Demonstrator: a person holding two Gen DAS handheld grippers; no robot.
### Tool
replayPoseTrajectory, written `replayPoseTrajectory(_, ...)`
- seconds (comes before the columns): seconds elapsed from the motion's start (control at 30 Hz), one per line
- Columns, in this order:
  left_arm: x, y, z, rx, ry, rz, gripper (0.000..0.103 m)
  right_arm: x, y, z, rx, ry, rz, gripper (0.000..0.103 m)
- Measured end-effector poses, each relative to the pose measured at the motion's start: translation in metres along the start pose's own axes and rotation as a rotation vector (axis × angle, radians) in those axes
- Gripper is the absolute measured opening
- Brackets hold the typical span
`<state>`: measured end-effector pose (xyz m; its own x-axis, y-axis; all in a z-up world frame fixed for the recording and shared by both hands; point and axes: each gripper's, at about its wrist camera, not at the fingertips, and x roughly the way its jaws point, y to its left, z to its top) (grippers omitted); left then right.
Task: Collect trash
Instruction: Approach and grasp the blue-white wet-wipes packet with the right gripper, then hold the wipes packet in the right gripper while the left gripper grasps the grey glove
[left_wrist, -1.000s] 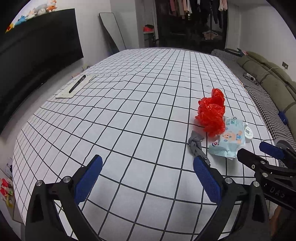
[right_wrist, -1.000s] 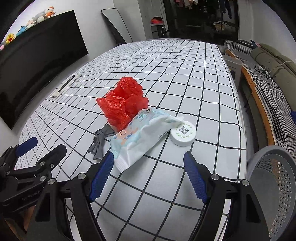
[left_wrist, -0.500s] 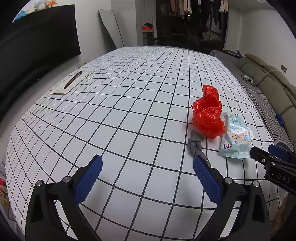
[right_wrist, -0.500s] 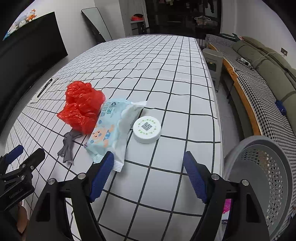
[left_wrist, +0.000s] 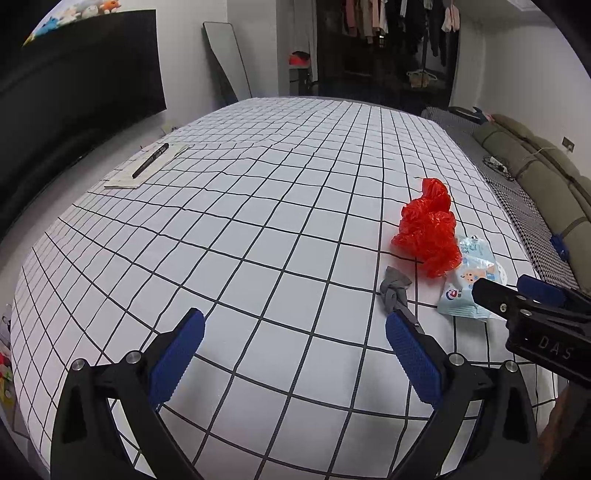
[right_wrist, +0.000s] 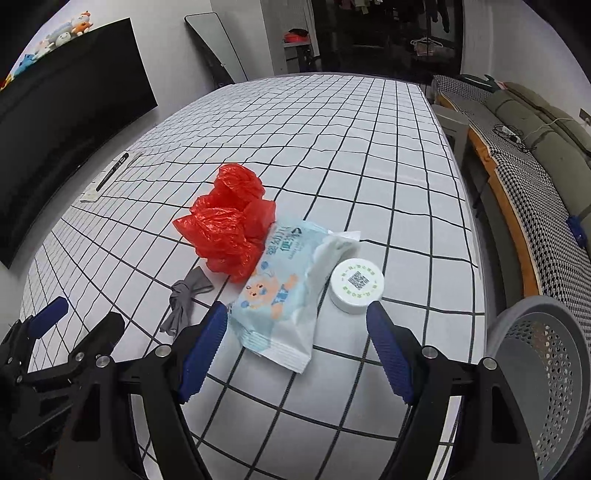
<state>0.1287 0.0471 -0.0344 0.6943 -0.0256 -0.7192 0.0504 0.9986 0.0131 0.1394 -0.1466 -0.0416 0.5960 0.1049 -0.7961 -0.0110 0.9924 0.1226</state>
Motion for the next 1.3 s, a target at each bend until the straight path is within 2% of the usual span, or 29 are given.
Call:
replayPoseTrajectory(0.47, 0.000, 0.007, 0.000, -0.022, 0.006, -0.004, 0.097, 0.023, 0.014, 0.010, -0.025, 0.034, -0.057, 0.073)
replayPoseTrajectory(0.57, 0.001, 0.007, 0.001, -0.024, 0.008, -0.007, 0.097, 0.024, 0.015, 0.009, -0.032, 0.035, -0.058, 0.067)
replayPoseTrajectory(0.63, 0.001, 0.008, 0.000, -0.026, 0.008, -0.010, 0.097, 0.024, 0.017, 0.008, -0.039, 0.037, -0.056, 0.058)
replayPoseTrajectory(0.73, 0.001, 0.009, 0.000, -0.029, 0.008, -0.012, 0.097, 0.024, 0.020, 0.008, -0.050, 0.039, -0.048, 0.053)
replayPoseTrajectory(1.07, 0.003, 0.010, 0.001, -0.026, 0.012, -0.013, 0.097, 0.005, 0.014, 0.001, -0.024, -0.001, -0.017, 0.050)
replayPoseTrajectory(1.3, 0.002, 0.003, 0.000, -0.010, 0.023, -0.015, 0.097, -0.025, 0.006, -0.009, -0.012, -0.055, -0.019, 0.050)
